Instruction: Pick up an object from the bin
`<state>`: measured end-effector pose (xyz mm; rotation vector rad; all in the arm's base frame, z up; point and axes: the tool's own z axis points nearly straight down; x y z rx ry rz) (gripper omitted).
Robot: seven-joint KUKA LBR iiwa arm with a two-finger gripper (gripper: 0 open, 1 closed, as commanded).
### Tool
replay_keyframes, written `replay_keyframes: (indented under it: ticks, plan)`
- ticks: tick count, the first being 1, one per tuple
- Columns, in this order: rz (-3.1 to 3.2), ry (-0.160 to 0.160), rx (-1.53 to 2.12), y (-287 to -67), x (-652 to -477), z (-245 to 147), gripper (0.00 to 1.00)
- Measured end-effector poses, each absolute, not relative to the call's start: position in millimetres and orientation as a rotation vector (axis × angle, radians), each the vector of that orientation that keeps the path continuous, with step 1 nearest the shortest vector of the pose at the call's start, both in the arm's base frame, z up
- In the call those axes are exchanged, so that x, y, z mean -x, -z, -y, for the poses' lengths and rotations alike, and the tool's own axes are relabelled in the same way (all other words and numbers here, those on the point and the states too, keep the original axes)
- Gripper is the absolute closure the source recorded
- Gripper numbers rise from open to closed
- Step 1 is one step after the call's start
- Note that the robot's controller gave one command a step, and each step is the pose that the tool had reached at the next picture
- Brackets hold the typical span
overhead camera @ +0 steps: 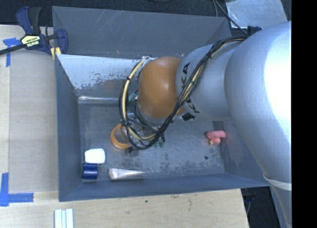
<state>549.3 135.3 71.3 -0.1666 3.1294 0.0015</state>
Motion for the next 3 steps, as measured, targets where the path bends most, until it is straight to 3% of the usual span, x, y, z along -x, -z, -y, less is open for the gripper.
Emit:
replay_keyframes:
  ticks: [1,2,3]
  plan:
    - [-3.129,-0.002,0.166,-71,-549.3,-135,1.00]
    - [-3.120,-0.004,0.181,-142,-552.9,-142,1.00]
    - [-3.114,-0.004,0.213,-226,-554.7,-142,1.00]
